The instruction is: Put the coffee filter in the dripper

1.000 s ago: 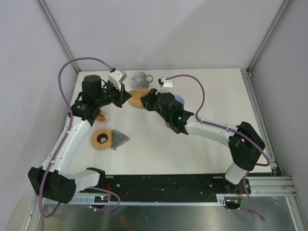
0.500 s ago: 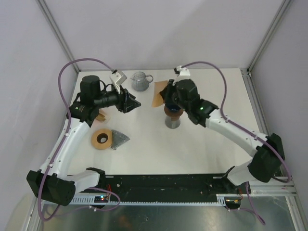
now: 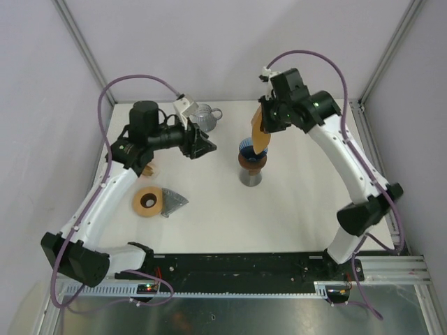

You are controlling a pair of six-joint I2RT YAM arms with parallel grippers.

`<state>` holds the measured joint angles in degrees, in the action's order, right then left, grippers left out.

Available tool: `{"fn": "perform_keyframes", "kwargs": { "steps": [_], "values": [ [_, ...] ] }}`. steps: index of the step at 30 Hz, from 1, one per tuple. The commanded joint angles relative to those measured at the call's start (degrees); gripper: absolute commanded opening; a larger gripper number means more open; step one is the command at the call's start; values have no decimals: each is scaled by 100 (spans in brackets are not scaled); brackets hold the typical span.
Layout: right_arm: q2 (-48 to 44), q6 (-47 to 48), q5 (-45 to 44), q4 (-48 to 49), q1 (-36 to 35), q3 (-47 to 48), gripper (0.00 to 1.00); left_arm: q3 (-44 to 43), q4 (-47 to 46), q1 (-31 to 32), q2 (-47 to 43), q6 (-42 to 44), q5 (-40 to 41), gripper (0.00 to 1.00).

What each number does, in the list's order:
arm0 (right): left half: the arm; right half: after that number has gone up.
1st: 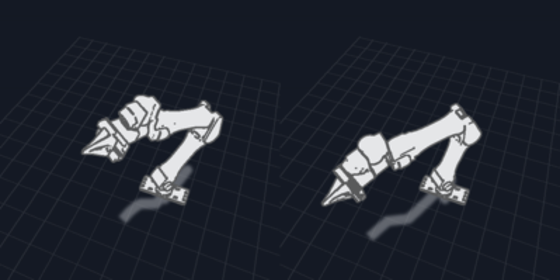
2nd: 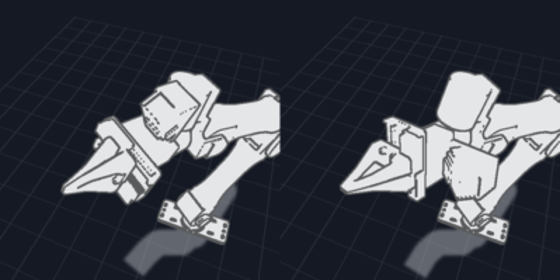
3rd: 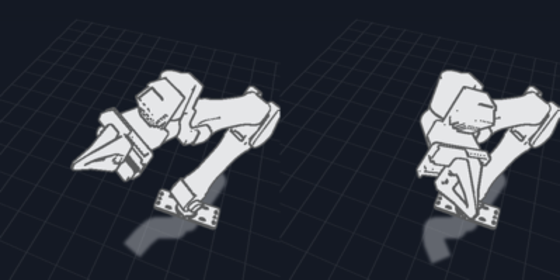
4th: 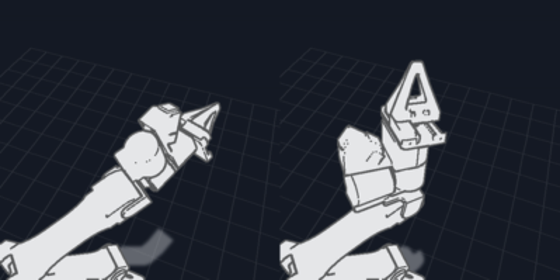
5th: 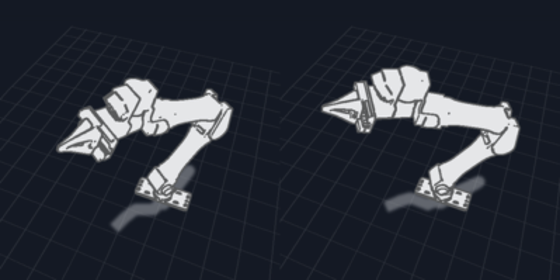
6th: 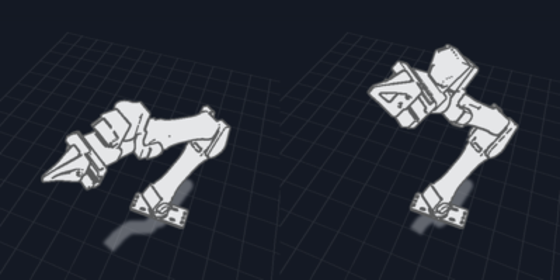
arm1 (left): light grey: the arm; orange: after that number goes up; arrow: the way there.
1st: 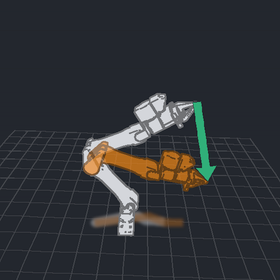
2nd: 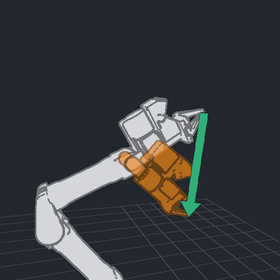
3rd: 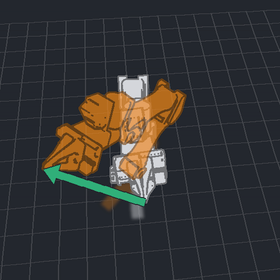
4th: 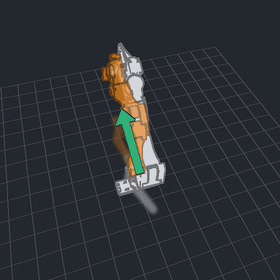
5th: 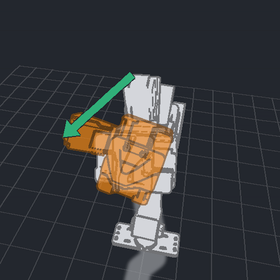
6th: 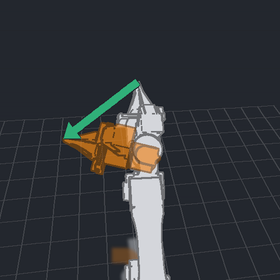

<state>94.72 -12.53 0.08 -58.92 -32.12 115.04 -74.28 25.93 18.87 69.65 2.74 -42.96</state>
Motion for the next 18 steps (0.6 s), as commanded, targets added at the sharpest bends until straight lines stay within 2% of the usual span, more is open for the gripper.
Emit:
{"fn": "perform_keyframes", "kwargs": {
  "steps": [1,9,18],
  "values": [
    [791,587,204,-2134,104,782,0,-384,-53,464,183,-103,382,60],
    [1296,662,534,-2197,253,963,0,-801,-196,1159,771,-89,868,60],
    [1634,653,728,-2171,341,1050,0,-1459,-451,1425,1697,-602,1201,66]
  ]
}}
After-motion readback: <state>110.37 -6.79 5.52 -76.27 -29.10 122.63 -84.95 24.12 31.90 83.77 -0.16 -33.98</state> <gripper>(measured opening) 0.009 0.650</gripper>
